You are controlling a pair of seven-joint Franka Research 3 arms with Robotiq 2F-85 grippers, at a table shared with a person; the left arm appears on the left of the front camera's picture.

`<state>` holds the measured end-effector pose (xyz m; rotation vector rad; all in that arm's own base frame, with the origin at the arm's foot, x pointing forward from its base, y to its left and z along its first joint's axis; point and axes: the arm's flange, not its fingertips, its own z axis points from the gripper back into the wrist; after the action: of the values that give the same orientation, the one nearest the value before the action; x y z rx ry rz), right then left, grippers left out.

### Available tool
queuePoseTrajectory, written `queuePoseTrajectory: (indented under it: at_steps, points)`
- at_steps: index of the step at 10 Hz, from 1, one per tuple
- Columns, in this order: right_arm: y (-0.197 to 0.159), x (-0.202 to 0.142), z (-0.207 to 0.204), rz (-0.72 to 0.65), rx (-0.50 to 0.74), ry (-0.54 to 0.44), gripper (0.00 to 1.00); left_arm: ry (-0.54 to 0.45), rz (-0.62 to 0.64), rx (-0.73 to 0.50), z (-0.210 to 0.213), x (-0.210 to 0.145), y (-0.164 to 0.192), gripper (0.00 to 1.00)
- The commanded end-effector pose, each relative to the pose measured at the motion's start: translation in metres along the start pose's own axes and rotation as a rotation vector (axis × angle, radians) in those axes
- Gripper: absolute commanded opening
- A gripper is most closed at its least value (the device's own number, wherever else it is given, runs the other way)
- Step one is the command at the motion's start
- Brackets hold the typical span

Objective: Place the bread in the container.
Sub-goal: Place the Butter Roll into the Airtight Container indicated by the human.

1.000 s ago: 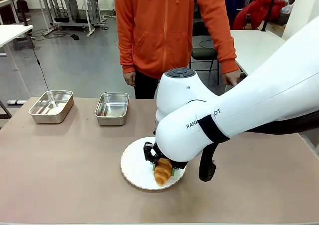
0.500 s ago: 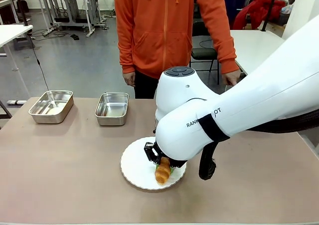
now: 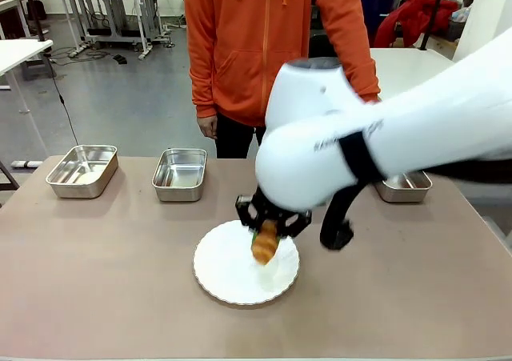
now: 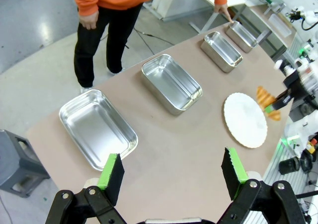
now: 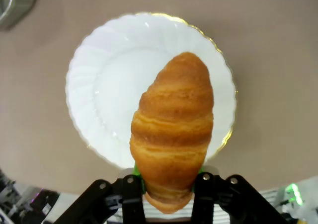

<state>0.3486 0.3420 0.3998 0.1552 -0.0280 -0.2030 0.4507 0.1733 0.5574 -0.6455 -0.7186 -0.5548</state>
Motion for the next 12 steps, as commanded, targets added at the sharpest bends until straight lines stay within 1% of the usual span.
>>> queuePoseTrajectory:
  at_steps: [1, 2, 3, 4, 5, 6, 7, 8, 9, 12]
  points:
    - [-0.037, 0.025, 0.055, 0.103, -0.005, 0.019, 0.4, -0.009, -0.011, -0.01, 0.001, -0.001, 0.0, 1.0]
    - [-0.057, 0.043, 0.073, 0.16, -0.003, 0.021, 0.4, -0.009, -0.011, -0.01, 0.001, -0.001, 0.0, 1.0]
    - [-0.079, 0.059, 0.084, 0.221, -0.047, 0.01, 0.4, -0.009, -0.011, -0.01, 0.001, -0.001, 0.0, 1.0]
    - [-0.109, 0.082, 0.094, 0.315, -0.072, 0.006, 0.4, -0.009, -0.011, -0.01, 0.001, -0.001, 0.0, 1.0]
    - [-0.133, 0.098, 0.094, 0.356, -0.055, 0.01, 0.4, -0.009, -0.011, -0.01, 0.001, -0.001, 0.0, 1.0]
    - [-0.154, 0.11, 0.089, 0.422, -0.047, -0.022, 0.4, -0.009, -0.011, -0.01, 0.001, -0.001, 0.0, 1.0]
    - [-0.169, 0.118, 0.082, 0.453, -0.054, -0.048, 0.4, -0.009, -0.011, -0.01, 0.001, -0.001, 0.0, 1.0]
    - [-0.178, 0.125, 0.08, 0.431, 0.03, -0.034, 0.4, -0.009, -0.011, -0.01, 0.001, -0.001, 0.0, 1.0]
    - [-0.165, 0.116, 0.094, 0.399, -0.067, -0.003, 0.4, -0.009, -0.011, -0.01, 0.001, -0.001, 0.0, 1.0]
    - [-0.165, 0.116, 0.094, 0.399, -0.067, -0.003, 0.4, -0.009, -0.011, -0.01, 0.001, -0.001, 0.0, 1.0]
